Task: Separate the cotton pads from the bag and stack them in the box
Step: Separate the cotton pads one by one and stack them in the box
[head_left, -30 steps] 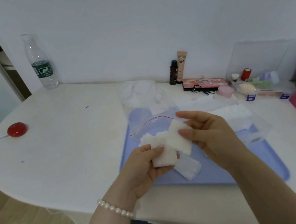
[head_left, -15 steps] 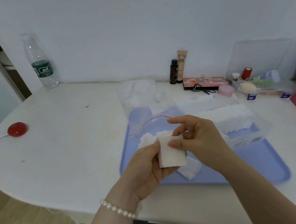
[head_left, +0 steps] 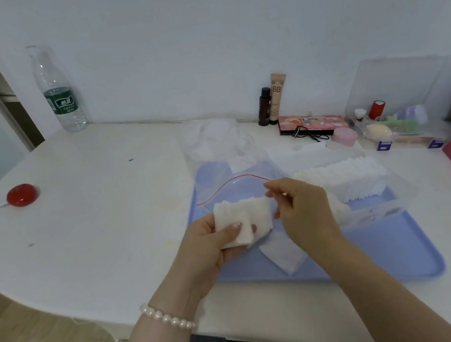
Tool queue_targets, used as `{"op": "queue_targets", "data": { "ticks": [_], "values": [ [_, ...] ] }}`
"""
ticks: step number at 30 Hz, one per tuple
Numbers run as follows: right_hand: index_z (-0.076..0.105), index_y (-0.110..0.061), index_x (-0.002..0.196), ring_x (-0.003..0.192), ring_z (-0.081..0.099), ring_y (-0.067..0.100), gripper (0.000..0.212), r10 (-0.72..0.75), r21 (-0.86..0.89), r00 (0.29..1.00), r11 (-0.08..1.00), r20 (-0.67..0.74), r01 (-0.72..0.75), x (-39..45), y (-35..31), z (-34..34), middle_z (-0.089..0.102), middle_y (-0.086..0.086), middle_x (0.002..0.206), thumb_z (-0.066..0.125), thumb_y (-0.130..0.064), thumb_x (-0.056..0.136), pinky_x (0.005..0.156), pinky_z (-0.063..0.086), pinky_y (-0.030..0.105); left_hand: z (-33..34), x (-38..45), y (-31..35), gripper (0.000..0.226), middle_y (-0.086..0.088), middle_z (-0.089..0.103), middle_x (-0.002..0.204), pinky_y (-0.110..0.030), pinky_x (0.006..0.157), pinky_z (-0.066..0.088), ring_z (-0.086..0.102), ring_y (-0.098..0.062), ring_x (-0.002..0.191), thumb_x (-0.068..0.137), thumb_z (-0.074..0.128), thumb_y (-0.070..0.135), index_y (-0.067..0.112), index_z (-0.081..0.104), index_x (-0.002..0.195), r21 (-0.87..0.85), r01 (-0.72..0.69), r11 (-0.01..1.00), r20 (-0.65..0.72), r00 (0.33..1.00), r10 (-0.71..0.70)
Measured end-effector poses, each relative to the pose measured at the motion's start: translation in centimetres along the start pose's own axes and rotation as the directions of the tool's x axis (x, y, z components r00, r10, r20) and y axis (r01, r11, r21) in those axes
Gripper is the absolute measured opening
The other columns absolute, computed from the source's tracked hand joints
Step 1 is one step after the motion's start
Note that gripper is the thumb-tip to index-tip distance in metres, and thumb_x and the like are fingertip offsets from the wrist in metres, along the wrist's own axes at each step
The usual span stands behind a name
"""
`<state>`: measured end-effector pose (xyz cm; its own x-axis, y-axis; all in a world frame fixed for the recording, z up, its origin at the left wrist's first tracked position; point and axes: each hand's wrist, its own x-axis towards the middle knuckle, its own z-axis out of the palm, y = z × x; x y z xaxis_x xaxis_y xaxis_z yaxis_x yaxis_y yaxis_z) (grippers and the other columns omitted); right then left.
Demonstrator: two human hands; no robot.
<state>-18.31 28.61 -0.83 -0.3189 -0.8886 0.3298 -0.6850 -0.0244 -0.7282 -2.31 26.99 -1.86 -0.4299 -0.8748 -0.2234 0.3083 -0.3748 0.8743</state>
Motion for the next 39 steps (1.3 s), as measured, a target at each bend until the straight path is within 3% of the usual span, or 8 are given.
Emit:
{"op": "queue_targets", "data": {
  "ticks": [4,9,13,15,18,28,34,39],
  "values": [
    [0.05,-0.021,0.133,0.121,0.051,0.023,0.043,0.039,-0.429,0.967,0.9,0.251,0.075,1.4,0.1,1.5,0.053,0.002,0.135,0.043,-0.009,0.092,0.095,0.039,0.032,-0.6,0.3,-0.2,0.018,-0.013,0.072,0.09,-0.028,0.071,0.059,0.07,-0.021,0.081,0.09,0.05,-0.008,-0.001,0.065,0.096,0.089,0.047,0.995,-0.05,0.998,-0.043],
    [0.03,-0.015,0.143,0.131,0.038,0.025,0.058,0.189,-0.434,0.85,0.9,0.491,0.051,2.6,1.0,3.1,0.036,0.009,0.145,0.048,-0.007,0.088,0.106,0.033,0.035,-1.1,0.4,-0.8,0.019,-0.016,0.07,0.096,-0.03,0.077,0.058,0.067,-0.027,0.089,0.091,0.048,-0.008,-0.001,0.065,0.095,0.08,0.071,0.994,-0.083,0.995,-0.064],
    [0.047,-0.015,0.134,0.128,0.043,0.02,0.056,0.211,-0.289,0.893,0.953,0.399,-0.096,2.6,1.1,2.9,0.049,0.007,0.137,0.05,-0.001,0.08,0.102,0.033,0.025,-1.0,0.4,-0.6,0.02,-0.013,0.07,0.091,-0.028,0.074,0.058,0.067,-0.024,0.085,0.091,0.047,-0.009,0.001,0.065,0.093,0.098,0.069,0.993,-0.079,0.995,-0.062],
    [0.067,-0.012,0.102,0.099,0.057,0.023,0.032,0.215,-0.287,0.916,0.951,0.339,-0.117,2.2,1.1,2.5,0.066,0.009,0.101,0.052,-0.002,0.075,0.079,0.043,0.026,-1.0,0.4,-0.6,0.021,-0.012,0.071,0.09,-0.027,0.072,0.059,0.068,-0.021,0.082,0.091,0.047,-0.009,0.002,0.065,0.093,0.105,0.071,0.992,-0.082,0.995,-0.062],
    [0.058,-0.011,0.061,0.062,0.047,0.019,0.013,0.198,-0.279,0.94,0.953,0.277,-0.118,1.2,0.7,1.6,0.049,0.001,0.057,0.055,-0.006,0.072,0.052,0.033,0.027,-1.0,0.4,-0.6,0.021,-0.011,0.071,0.088,-0.027,0.071,0.059,0.069,-0.02,0.081,0.091,0.047,-0.009,0.001,0.065,0.091,0.102,0.07,0.992,-0.083,0.995,-0.062],
    [0.06,-0.013,0.084,0.081,0.053,0.022,0.004,0.016,-0.257,1.0,0.966,0.003,-0.014,-1.2,-0.5,-0.6,0.054,0.001,0.092,0.061,-0.017,0.085,0.067,0.034,0.029,-0.7,0.2,-0.4,0.019,-0.013,0.069,0.091,-0.027,0.07,0.058,0.066,-0.025,0.086,0.091,0.047,-0.009,0.0,0.064,0.093,0.123,0.09,0.988,-0.121,0.99,-0.075],
    [0.058,-0.014,0.066,0.054,0.045,0.007,0.018,0.104,0.174,0.994,0.98,-0.027,-0.098,-1.3,-0.9,-3.9,0.054,-0.005,0.064,0.069,-0.013,0.08,0.054,0.035,0.011,-0.2,-0.2,0.0,0.018,-0.01,0.073,0.084,-0.026,0.066,0.059,0.07,-0.019,0.077,0.091,0.048,-0.007,-0.002,0.064,0.099,0.054,0.045,0.998,-0.098,0.994,-0.04],
    [0.06,-0.007,0.074,0.063,0.059,0.011,0.007,0.186,0.701,0.932,0.618,0.311,-0.357,-1.2,-1.3,-5.2,0.062,-0.001,0.063,0.065,-0.006,0.069,0.056,0.047,0.021,1.4,-0.6,0.5,0.019,-0.012,0.072,0.086,-0.033,0.07,0.058,0.071,-0.021,0.074,0.092,0.047,-0.005,-0.001,0.062,0.103,-0.033,0.06,0.998,-0.022,0.998,-0.061]
  ]
}}
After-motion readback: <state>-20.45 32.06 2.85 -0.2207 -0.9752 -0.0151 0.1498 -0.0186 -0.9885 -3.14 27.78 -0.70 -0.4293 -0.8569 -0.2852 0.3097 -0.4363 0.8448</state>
